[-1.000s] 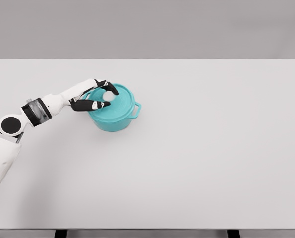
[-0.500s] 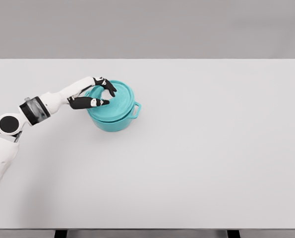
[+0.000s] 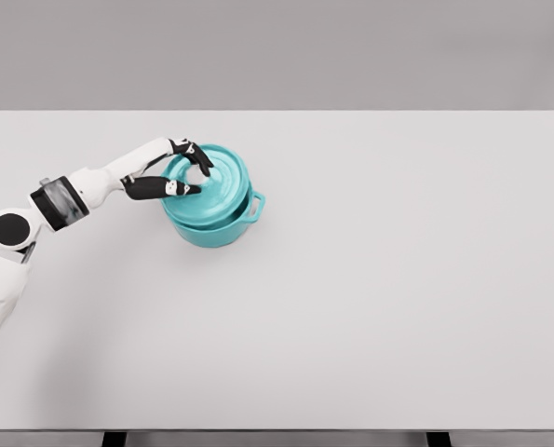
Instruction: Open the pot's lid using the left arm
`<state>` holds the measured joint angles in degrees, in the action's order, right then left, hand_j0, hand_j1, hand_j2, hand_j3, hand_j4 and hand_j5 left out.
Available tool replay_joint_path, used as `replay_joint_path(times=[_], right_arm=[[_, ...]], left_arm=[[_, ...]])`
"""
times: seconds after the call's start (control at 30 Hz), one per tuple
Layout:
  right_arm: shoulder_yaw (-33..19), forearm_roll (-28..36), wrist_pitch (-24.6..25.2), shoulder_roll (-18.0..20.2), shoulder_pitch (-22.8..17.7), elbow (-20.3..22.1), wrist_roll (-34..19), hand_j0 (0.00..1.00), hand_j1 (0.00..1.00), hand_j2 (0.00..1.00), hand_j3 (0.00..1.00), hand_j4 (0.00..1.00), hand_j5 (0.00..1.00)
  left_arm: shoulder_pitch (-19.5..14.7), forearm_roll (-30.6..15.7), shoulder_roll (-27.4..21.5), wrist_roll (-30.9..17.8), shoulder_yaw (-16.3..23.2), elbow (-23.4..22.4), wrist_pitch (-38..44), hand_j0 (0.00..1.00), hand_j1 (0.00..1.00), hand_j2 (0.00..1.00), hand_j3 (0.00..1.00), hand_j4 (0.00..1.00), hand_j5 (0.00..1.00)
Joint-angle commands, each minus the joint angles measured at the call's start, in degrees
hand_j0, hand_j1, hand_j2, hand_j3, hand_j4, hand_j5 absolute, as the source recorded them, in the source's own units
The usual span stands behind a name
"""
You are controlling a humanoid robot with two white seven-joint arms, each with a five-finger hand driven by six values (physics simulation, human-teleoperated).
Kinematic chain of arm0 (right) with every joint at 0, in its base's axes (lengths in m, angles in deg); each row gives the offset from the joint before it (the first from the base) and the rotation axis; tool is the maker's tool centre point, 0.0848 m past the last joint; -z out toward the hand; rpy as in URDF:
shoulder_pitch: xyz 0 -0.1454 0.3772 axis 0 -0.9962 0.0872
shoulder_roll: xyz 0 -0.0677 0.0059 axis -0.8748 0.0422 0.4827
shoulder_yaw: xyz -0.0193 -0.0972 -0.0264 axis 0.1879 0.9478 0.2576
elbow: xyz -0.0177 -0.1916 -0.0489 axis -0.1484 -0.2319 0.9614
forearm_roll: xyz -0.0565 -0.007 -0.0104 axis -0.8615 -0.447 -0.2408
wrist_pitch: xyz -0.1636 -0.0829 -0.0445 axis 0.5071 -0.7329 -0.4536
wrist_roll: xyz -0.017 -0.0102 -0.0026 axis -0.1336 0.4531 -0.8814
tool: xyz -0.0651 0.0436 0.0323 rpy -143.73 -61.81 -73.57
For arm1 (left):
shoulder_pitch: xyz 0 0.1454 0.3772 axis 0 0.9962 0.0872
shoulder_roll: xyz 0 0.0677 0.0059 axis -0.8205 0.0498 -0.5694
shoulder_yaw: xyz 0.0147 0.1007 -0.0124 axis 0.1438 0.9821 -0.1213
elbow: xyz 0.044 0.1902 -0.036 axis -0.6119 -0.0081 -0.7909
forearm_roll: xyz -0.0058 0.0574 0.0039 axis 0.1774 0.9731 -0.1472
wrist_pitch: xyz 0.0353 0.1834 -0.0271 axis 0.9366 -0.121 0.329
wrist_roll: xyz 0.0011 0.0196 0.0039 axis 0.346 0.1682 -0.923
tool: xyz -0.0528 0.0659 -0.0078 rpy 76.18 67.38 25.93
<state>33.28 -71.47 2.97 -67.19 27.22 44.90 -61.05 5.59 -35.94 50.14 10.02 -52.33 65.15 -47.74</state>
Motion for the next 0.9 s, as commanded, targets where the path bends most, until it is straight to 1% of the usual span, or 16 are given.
replay_joint_path(times=[0.0, 0.43, 0.53, 0.87], right_arm=[[0.00, 0.03, -0.01, 0.00, 0.00, -0.01, 0.00, 1.00, 1.00, 1.00, 1.00, 1.00, 1.00], [0.00, 0.03, 0.07, 0.00, 0.00, -0.01, 0.00, 1.00, 1.00, 1.00, 1.00, 1.00, 1.00], [0.00, 0.03, -0.01, 0.00, 0.00, -0.01, 0.00, 1.00, 1.00, 1.00, 1.00, 1.00, 1.00], [0.00, 0.03, 0.07, 0.00, 0.00, -0.01, 0.00, 1.00, 1.00, 1.00, 1.00, 1.00, 1.00]], left_arm=[[-0.09, -0.45, -0.03, 0.02, -0.16, 0.13, 0.13, 0.40, 0.40, 0.40, 0.40, 0.40, 0.40], [-0.18, -0.36, -0.38, 0.02, -1.40, 0.57, 0.13, 0.40, 0.40, 0.40, 0.40, 0.40, 0.40], [-0.09, -0.36, -0.47, 0.02, -2.89, 0.66, 0.13, 0.40, 0.40, 0.40, 0.40, 0.40, 0.40], [0.53, -0.27, -2.66, 0.02, -4.82, 1.18, 0.13, 0.40, 0.40, 0.40, 0.40, 0.40, 0.40]])
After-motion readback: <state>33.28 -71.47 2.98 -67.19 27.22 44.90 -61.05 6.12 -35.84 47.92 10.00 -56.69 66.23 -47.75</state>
